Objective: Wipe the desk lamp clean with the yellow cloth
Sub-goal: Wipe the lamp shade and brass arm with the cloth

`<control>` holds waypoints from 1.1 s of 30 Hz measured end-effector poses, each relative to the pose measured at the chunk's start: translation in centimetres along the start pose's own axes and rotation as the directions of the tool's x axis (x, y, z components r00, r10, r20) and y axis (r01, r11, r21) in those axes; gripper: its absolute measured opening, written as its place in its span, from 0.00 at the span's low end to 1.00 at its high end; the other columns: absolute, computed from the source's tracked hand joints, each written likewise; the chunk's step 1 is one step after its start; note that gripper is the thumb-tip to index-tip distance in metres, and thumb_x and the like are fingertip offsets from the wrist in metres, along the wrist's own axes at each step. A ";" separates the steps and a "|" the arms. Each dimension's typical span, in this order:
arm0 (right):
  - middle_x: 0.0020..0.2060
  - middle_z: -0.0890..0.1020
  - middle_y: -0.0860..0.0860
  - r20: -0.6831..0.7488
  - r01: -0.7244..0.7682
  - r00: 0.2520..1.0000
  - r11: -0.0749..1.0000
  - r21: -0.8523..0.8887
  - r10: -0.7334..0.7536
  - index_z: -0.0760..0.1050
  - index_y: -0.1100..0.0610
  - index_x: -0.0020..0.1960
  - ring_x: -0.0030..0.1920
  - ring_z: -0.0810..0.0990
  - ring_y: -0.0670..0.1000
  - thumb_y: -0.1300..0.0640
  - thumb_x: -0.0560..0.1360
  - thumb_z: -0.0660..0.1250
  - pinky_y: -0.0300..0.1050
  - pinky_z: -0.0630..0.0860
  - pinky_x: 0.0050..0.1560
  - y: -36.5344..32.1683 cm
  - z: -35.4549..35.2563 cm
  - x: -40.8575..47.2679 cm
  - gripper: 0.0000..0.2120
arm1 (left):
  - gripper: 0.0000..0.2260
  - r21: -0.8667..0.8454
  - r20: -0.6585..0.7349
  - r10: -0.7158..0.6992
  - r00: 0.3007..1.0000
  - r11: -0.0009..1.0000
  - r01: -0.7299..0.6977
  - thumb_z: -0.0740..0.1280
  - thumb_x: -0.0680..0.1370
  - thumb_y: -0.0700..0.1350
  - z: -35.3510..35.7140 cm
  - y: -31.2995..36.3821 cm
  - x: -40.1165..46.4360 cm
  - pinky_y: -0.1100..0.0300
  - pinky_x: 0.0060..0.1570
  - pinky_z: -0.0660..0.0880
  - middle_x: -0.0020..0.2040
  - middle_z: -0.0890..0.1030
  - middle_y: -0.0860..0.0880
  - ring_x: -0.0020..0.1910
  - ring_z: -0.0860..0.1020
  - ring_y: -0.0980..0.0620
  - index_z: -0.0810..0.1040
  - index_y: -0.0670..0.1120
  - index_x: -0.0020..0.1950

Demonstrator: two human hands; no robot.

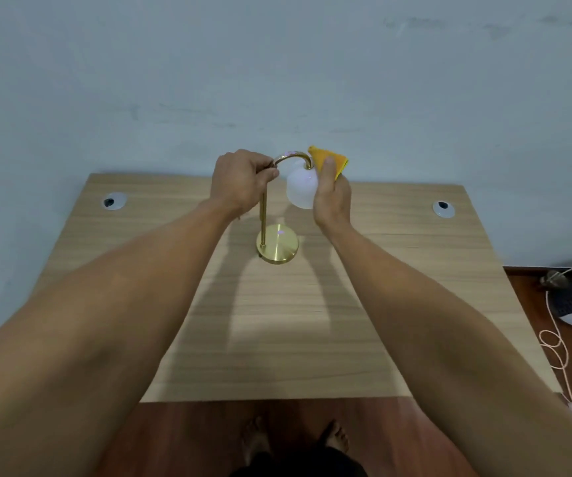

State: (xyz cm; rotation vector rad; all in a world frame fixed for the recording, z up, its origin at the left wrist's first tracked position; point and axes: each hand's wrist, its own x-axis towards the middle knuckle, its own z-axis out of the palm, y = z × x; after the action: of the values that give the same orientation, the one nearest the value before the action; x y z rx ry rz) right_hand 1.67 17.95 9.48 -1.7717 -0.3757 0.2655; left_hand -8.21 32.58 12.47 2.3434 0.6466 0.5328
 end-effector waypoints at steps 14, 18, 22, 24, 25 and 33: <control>0.82 0.56 0.44 -0.060 0.170 0.983 0.985 -0.027 -0.172 0.51 0.52 0.83 0.83 0.48 0.47 0.50 0.86 0.54 0.50 0.47 0.81 4.0 2.9 -2.2 0.28 | 0.11 -0.113 0.037 0.022 0.999 0.993 -0.018 0.71 0.78 0.47 -0.4 -1.1 0.9 0.55 0.38 0.67 0.33 0.75 0.35 0.33 0.67 0.51 0.83 0.40 0.41; 0.72 0.75 0.44 -0.144 0.111 0.984 0.994 0.016 -0.107 0.74 0.46 0.71 0.74 0.69 0.48 0.47 0.83 0.53 0.56 0.64 0.76 2.4 2.6 0.2 0.21 | 0.11 -0.115 0.057 0.053 0.997 0.992 -0.047 0.70 0.79 0.44 -0.3 -1.1 1.0 0.56 0.37 0.64 0.30 0.68 0.45 0.33 0.64 0.50 0.82 0.39 0.40; 0.40 0.81 0.47 0.035 -0.170 0.985 0.985 -0.026 0.171 0.80 0.49 0.38 0.44 0.77 0.52 0.42 0.75 0.53 0.47 0.74 0.52 -1.5 0.7 4.3 0.21 | 0.11 -0.100 0.050 0.073 0.996 0.993 -0.067 0.69 0.78 0.46 -0.3 -1.4 1.1 0.55 0.38 0.65 0.30 0.69 0.43 0.34 0.64 0.49 0.82 0.39 0.41; 0.32 0.77 0.45 0.144 -0.173 0.974 0.984 -0.032 0.176 0.74 0.48 0.26 0.37 0.73 0.51 0.46 0.77 0.53 0.46 0.70 0.46 -2.2 0.0 5.4 0.23 | 0.12 -0.103 0.042 0.073 0.996 0.992 -0.068 0.70 0.77 0.47 -0.3 -1.5 1.1 0.55 0.39 0.65 0.32 0.71 0.37 0.34 0.64 0.49 0.83 0.39 0.41; 0.28 0.74 0.44 0.182 -0.161 0.969 0.986 -0.033 0.165 0.71 0.49 0.23 0.34 0.70 0.50 0.48 0.77 0.53 0.45 0.68 0.43 -2.4 -0.2 5.5 0.25 | 0.12 -0.104 0.040 0.073 0.997 0.992 -0.069 0.70 0.77 0.47 -0.3 -1.5 1.1 0.55 0.39 0.65 0.33 0.73 0.35 0.34 0.64 0.50 0.83 0.39 0.41; 0.76 0.67 0.41 0.063 0.117 0.991 0.992 0.055 -0.121 0.73 0.45 0.72 0.79 0.60 0.44 0.47 0.84 0.52 0.53 0.59 0.79 2.2 1.4 1.1 0.20 | 0.11 -0.121 0.039 0.050 0.998 0.992 -0.045 0.72 0.77 0.47 -0.5 -1.4 1.2 0.52 0.41 0.71 0.36 0.77 0.32 0.34 0.68 0.50 0.86 0.39 0.43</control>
State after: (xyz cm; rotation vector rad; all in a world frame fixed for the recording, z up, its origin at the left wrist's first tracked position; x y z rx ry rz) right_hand 2.38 19.18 7.02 -1.6861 -0.5162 0.2474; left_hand -7.97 34.47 12.14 2.2547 0.5264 0.5279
